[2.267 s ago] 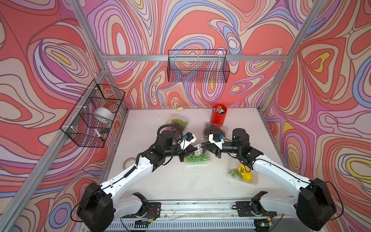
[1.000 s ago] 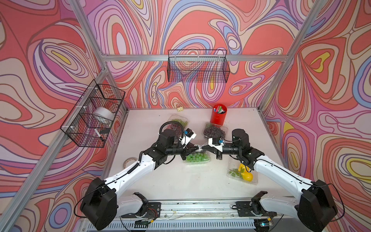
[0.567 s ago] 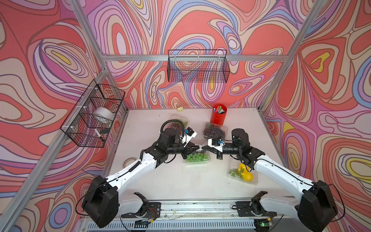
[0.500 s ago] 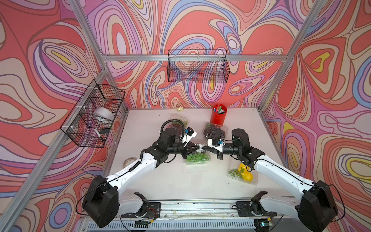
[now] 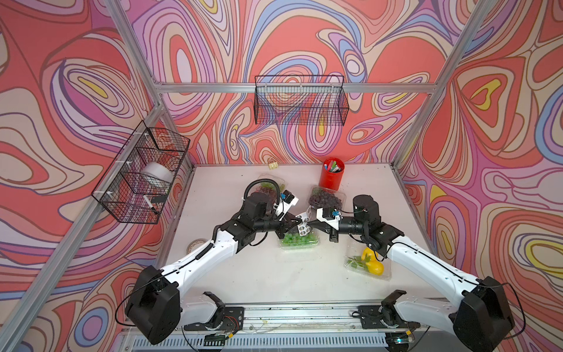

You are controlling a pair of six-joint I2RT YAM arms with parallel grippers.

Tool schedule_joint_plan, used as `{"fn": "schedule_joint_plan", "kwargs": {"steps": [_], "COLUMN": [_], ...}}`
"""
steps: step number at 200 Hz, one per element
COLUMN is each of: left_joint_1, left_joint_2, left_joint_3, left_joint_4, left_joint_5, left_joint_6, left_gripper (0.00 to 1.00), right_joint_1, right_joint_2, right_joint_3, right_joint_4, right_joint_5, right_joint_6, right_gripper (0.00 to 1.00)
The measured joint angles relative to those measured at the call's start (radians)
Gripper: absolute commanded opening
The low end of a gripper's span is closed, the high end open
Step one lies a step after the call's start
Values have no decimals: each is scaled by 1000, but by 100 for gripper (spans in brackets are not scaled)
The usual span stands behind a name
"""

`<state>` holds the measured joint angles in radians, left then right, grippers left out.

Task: Label fruit boxes
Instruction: Tear off the label from the label sticker, then stick the label on the fruit box.

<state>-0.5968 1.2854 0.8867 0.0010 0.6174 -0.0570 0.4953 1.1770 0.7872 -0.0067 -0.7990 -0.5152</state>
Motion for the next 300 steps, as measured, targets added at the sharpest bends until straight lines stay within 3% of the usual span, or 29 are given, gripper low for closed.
{"fn": "schedule_joint_plan", "kwargs": {"steps": [81,147,215,300], "left_joint_1": [11,56,72,88], "left_joint_2": [-4,-8,-7,-6], "left_joint_3": [2,4,18,19], "left_joint_4": [-65,-65,-69,-80], "left_joint_5": [-217,-282,-285,-284], "left_joint_6": [-27,-52,-53,-52], "left_gripper": [0,0,0,0], "right_joint_1": [-112,-238,-263,-328], "right_joint_2": [166,419,603,735], "right_joint_3": [161,380,590,739], "right_joint_4": [-105,-343,-537,-717], "right_joint_5": [82,217,353,444], "right_joint_6": [456,769,900,907], "right_gripper": [0,0,0,0]}}
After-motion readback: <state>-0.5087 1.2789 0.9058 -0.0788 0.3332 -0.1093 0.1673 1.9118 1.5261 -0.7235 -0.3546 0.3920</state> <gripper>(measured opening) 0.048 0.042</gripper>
